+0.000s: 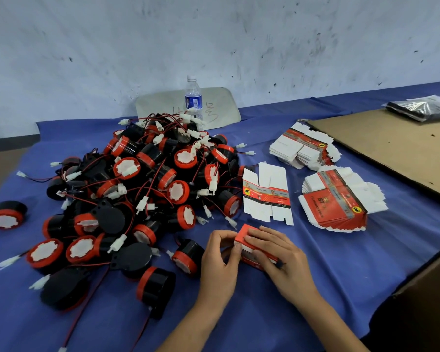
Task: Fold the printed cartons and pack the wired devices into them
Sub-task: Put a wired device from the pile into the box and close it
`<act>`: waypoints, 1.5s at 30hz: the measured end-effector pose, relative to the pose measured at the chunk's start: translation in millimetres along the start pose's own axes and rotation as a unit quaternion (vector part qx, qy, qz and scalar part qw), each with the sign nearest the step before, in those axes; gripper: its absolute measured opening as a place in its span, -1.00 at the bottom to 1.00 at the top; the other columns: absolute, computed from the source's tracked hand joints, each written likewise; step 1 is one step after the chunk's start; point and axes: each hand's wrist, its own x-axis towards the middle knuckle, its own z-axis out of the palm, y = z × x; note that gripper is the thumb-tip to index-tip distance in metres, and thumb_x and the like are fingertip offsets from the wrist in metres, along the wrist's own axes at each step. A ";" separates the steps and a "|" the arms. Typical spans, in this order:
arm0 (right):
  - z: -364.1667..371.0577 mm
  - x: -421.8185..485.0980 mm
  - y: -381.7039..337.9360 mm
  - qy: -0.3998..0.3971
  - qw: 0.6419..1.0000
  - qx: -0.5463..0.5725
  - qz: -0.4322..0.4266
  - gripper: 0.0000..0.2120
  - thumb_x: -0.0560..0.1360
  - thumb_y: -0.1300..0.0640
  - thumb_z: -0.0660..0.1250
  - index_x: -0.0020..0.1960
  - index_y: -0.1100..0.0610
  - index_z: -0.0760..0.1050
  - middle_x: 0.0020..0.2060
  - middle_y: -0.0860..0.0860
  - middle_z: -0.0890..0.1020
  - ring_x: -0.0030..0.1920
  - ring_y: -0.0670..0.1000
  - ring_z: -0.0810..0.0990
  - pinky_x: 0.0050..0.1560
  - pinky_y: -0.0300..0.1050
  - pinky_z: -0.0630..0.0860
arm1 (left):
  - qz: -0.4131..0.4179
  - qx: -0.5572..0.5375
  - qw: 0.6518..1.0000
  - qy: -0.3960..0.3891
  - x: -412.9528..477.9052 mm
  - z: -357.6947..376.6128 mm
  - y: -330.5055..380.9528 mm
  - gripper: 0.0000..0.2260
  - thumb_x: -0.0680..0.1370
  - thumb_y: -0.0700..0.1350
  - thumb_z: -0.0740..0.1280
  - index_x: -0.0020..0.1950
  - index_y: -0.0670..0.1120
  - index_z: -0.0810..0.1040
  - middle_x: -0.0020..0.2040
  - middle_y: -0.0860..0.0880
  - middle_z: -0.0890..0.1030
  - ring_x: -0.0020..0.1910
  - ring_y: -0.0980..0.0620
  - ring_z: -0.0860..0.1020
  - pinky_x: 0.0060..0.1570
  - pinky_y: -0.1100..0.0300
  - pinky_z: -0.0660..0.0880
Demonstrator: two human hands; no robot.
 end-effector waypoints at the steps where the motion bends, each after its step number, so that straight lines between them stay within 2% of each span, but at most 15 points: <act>1: 0.3 0.0 0.6 0.000 1.000 0.002 -0.001 -0.75 0.51 0.10 0.35 0.17 0.00 0.63 0.18 -0.20 0.60 0.32 -0.10 0.47 0.33 -0.28 0.37 | -0.005 -0.001 1.000 -0.003 -0.2 0.2 0.2 -0.84 0.58 -0.24 0.31 0.07 0.01 0.49 0.01 0.04 0.59 0.02 0.16 0.57 0.00 0.35 0.49; 5: 0.9 1.1 1.6 0.002 1.000 0.014 -0.004 -0.77 0.49 0.12 0.38 0.14 -0.02 0.62 0.15 -0.20 0.60 0.29 -0.05 0.49 0.30 -0.31 0.37 | -0.021 -0.009 1.000 -0.016 0.5 1.6 3.0 -0.73 0.58 -0.31 0.29 0.13 0.05 0.46 0.06 0.11 0.57 0.08 0.20 0.54 0.07 0.35 0.46; 9: 0.6 1.2 0.6 -0.006 1.000 0.021 -0.010 -0.75 0.51 -0.01 0.30 0.17 -0.09 0.58 0.17 -0.26 0.57 0.31 -0.05 0.47 0.30 -0.33 0.36 | -0.047 -0.035 0.998 -0.026 3.6 1.4 4.7 -0.68 0.56 -0.37 0.26 0.17 0.02 0.48 0.13 0.07 0.56 0.14 0.18 0.53 0.14 0.26 0.48; 12: -0.3 -2.1 3.1 -0.018 0.999 0.009 -0.025 -0.72 0.52 -0.03 0.30 0.21 -0.09 0.56 0.22 -0.24 0.55 0.35 -0.07 0.44 0.32 -0.20 0.40 | -0.031 -0.026 0.999 -0.009 2.4 0.6 5.4 -0.74 0.55 -0.38 0.26 0.02 -0.03 0.55 0.05 -0.01 0.57 0.08 0.08 0.56 0.10 0.18 0.51; 14: -0.7 -3.4 3.8 -0.023 0.999 -0.012 -0.031 -0.72 0.52 -0.01 0.32 0.21 -0.04 0.58 0.24 -0.20 0.55 0.37 -0.05 0.43 0.31 -0.10 0.44 | -0.020 -0.021 1.000 0.004 1.5 -0.4 5.5 -0.77 0.56 -0.37 0.27 -0.04 -0.06 0.58 0.03 -0.01 0.57 0.06 0.09 0.57 0.10 0.17 0.51; 20: -3.5 -1.3 1.2 -0.018 0.993 -0.088 -0.079 -0.74 0.51 0.04 0.33 0.16 0.03 0.64 0.22 -0.12 0.59 0.34 0.09 0.47 0.22 0.10 0.52 | -0.024 -0.034 0.999 0.013 3.3 -2.6 5.4 -0.76 0.55 -0.38 0.28 -0.11 -0.07 0.61 0.04 -0.03 0.57 0.04 0.12 0.58 0.06 0.24 0.52; 25: -4.2 2.1 2.8 -0.022 0.995 -0.079 -0.059 -0.75 0.50 0.07 0.35 0.14 0.04 0.65 0.21 -0.11 0.60 0.35 0.12 0.45 0.22 0.24 0.47 | -0.025 -0.041 0.999 -0.017 6.4 -6.6 5.9 -0.76 0.54 -0.39 0.30 -0.07 -0.07 0.64 0.08 -0.04 0.58 0.07 0.13 0.59 0.07 0.27 0.51; 27: -4.0 2.7 4.4 -0.017 0.996 -0.072 -0.055 -0.76 0.48 0.14 0.36 0.13 0.05 0.65 0.21 -0.14 0.59 0.37 0.07 0.42 0.28 0.28 0.38 | -0.011 -0.030 0.999 -0.036 6.2 -8.7 5.8 -0.75 0.54 -0.40 0.30 -0.04 -0.08 0.63 0.10 -0.04 0.57 0.10 0.15 0.57 0.08 0.29 0.50; 30: -6.2 2.6 7.3 -0.013 0.996 -0.070 -0.059 -0.76 0.48 0.23 0.33 0.09 0.05 0.65 0.22 -0.21 0.55 0.40 -0.05 0.34 0.35 0.21 0.29 | 0.039 0.021 0.997 -0.058 6.1 -11.6 5.3 -0.80 0.53 -0.37 0.34 -0.02 -0.09 0.65 0.12 0.02 0.55 0.12 0.18 0.56 0.05 0.33 0.50; 34: -9.4 1.8 10.3 -0.033 0.995 -0.068 -0.062 -0.75 0.50 0.25 0.30 0.10 0.04 0.63 0.25 -0.19 0.55 0.40 -0.08 0.34 0.35 0.18 0.31 | 0.119 0.118 0.984 -0.062 7.1 -14.4 3.2 -0.88 0.51 -0.29 0.40 -0.02 -0.12 0.68 0.20 0.08 0.52 0.11 0.18 0.56 0.07 0.27 0.50; 40: -15.1 0.6 11.5 -0.067 0.994 -0.066 -0.061 -0.71 0.53 0.23 0.30 0.21 0.05 0.61 0.29 -0.09 0.53 0.41 0.02 0.38 0.39 0.16 0.31 | 0.167 0.159 0.970 -0.080 9.2 -20.9 2.0 -0.85 0.50 -0.28 0.43 0.03 -0.11 0.68 0.28 0.08 0.51 0.09 0.24 0.56 0.12 0.38 0.46; 45: -18.3 2.5 15.4 -0.095 0.987 -0.096 -0.090 -0.69 0.53 0.21 0.31 0.24 0.03 0.58 0.34 -0.06 0.50 0.44 0.08 0.35 0.40 0.21 0.29 | 0.209 0.204 0.951 -0.100 12.3 -23.2 -0.6 -0.87 0.49 -0.28 0.42 0.01 -0.16 0.69 0.28 0.02 0.54 0.08 0.22 0.57 0.10 0.31 0.51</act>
